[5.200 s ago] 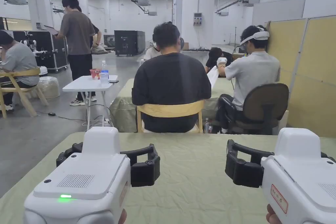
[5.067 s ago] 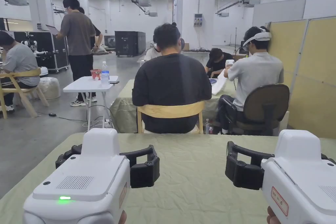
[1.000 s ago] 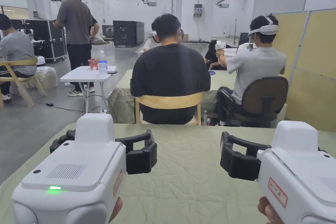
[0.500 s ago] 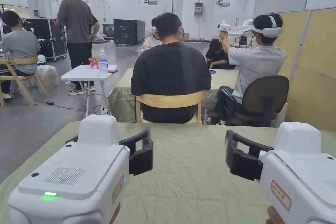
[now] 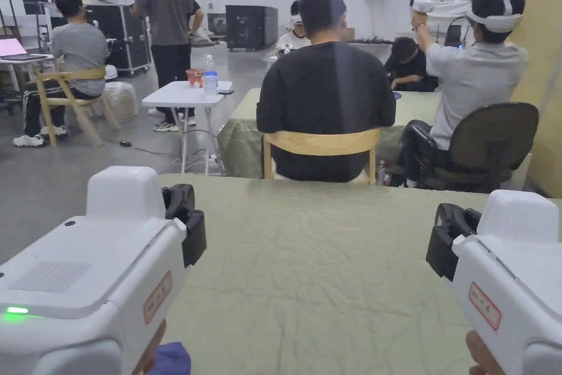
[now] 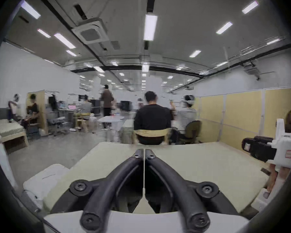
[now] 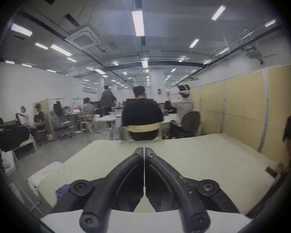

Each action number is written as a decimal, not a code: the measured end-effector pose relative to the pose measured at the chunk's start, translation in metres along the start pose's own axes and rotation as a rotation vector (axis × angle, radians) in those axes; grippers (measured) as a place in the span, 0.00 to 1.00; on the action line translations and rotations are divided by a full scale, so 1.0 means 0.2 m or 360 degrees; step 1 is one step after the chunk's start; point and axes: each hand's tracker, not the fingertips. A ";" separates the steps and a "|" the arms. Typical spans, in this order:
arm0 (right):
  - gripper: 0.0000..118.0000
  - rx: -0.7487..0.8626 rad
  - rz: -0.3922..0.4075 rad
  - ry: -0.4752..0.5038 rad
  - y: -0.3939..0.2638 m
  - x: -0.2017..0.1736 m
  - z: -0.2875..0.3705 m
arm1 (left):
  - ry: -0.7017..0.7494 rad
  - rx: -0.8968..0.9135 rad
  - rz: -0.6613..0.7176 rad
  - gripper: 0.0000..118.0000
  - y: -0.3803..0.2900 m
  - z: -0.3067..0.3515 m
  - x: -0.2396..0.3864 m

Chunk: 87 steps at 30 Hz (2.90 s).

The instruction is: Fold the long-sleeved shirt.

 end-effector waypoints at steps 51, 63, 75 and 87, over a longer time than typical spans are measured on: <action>0.04 -0.0705 0.0238 0.0776 -0.77 -0.68 -0.56 | 0.0293 -0.0976 0.0489 0.20 -1.16 -1.03 -0.86; 0.04 -0.0396 -0.0023 0.0644 -0.48 -0.20 -0.14 | -0.0280 -0.0256 0.0303 0.20 0.09 -0.80 -0.13; 0.03 -0.0421 -0.0099 0.0410 -0.53 0.41 0.12 | -0.0600 -0.0543 0.0203 0.19 -0.18 -0.95 0.90; 0.03 -0.0568 -0.0202 0.0382 -0.70 0.64 0.20 | -0.0686 -0.1681 0.0355 0.32 -1.56 -1.02 1.45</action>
